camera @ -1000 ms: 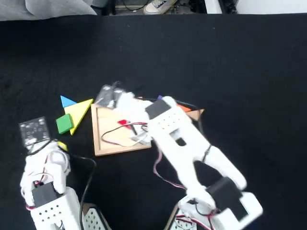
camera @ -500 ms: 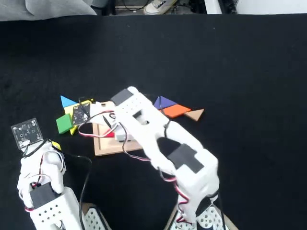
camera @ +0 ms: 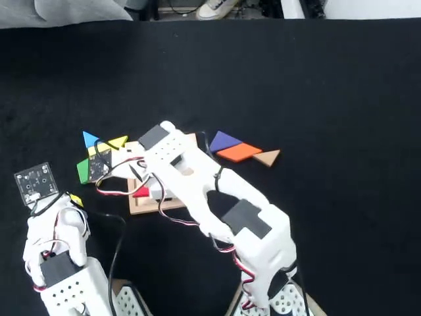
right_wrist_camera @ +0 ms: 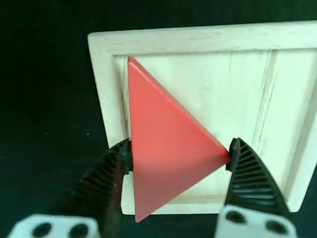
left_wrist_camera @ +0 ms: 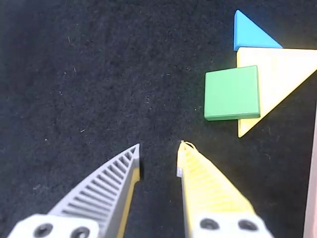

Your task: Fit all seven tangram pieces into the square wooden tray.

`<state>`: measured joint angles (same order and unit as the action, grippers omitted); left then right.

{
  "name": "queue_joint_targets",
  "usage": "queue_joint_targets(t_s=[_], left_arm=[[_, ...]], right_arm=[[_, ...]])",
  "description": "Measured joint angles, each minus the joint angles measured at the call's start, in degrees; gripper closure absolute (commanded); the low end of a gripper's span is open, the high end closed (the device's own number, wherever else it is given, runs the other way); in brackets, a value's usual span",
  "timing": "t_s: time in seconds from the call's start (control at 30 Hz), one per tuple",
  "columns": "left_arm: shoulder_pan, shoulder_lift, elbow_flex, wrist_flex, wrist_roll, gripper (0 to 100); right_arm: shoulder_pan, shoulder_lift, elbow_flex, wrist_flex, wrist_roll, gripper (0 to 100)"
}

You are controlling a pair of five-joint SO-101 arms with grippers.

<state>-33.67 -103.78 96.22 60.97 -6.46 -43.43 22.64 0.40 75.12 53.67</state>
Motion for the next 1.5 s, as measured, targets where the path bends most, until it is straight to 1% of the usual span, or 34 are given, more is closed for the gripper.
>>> queue_joint_targets(t_s=[0.37, 0.43, 0.57, 0.63, 0.93, 1.0, 1.03, 1.07, 1.17, 1.23, 1.27, 1.3, 1.4, 1.5], left_arm=[[0.0, 0.0, 0.0, 0.0, 0.0, 87], [0.0, 0.0, 0.0, 0.0, 0.0, 87], [0.0, 0.0, 0.0, 0.0, 0.0, 87], [0.0, 0.0, 0.0, 0.0, 0.0, 87], [0.0, 0.0, 0.0, 0.0, 0.0, 87], [0.0, 0.0, 0.0, 0.0, 0.0, 87], [0.0, 0.0, 0.0, 0.0, 0.0, 87], [0.0, 0.0, 0.0, 0.0, 0.0, 87], [0.0, 0.0, 0.0, 0.0, 0.0, 87], [0.0, 0.0, 0.0, 0.0, 0.0, 87], [0.0, 0.0, 0.0, 0.0, 0.0, 87], [0.0, 0.0, 0.0, 0.0, 0.0, 87], [0.0, 0.0, 0.0, 0.0, 0.0, 87], [0.0, 0.0, 0.0, 0.0, 0.0, 87]], right_arm=[[0.0, 0.0, 0.0, 0.0, 0.0, 74.3], [0.0, 0.0, 0.0, 0.0, 0.0, 71.7], [0.0, 0.0, 0.0, 0.0, 0.0, 60.7], [0.1, 0.0, 0.0, 0.0, 0.0, 56.8], [0.2, 0.0, 0.0, 0.2, 0.0, 56.0], [0.8, -0.1, 0.0, 0.9, 0.0, 61.0], [1.4, -0.7, 0.0, 1.1, 0.0, 66.6], [2.2, -1.8, 0.0, 1.2, 0.0, 73.7], [5.5, -6.8, 0.0, 1.2, 0.0, 99.7], [7.7, -9.7, 0.0, -0.9, -2.5, 92.6], [8.5, -10.2, 0.0, -3.0, -5.0, 91.6], [9.2, -10.3, 0.5, -5.7, -8.0, 92.3], [9.6, -9.1, 4.7, -16.8, -17.9, 99.2], [9.4, -5.1, 5.6, -25.5, -23.9, 98.8]])
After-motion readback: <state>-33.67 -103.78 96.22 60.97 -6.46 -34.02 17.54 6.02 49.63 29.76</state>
